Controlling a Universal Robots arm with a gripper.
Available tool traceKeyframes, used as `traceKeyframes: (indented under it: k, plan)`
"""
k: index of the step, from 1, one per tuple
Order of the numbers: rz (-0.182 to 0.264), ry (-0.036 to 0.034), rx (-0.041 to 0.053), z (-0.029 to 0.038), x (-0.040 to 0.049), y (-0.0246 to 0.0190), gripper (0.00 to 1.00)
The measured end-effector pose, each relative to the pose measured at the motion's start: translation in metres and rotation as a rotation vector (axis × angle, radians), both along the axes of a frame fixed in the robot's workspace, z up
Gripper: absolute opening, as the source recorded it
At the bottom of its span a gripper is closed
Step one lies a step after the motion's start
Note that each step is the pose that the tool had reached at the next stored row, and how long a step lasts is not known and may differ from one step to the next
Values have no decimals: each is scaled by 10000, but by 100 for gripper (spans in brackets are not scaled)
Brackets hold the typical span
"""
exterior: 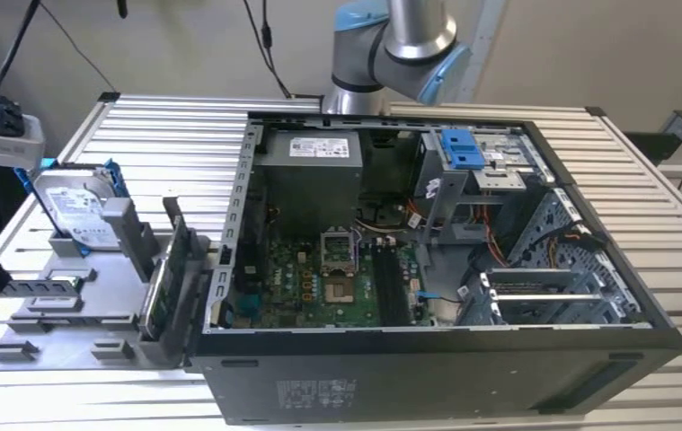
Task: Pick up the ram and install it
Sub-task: 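Pick up the ram and move it above insertion slot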
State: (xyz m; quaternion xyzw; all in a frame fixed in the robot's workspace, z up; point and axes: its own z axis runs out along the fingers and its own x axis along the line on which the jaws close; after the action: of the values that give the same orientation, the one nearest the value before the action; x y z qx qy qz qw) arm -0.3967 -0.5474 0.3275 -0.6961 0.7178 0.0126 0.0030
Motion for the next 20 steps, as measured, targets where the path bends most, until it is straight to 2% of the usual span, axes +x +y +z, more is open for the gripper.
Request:
traceKeyframes:
  k: [20]
  plan:
    - [2,1,-1,253,1,-1,14]
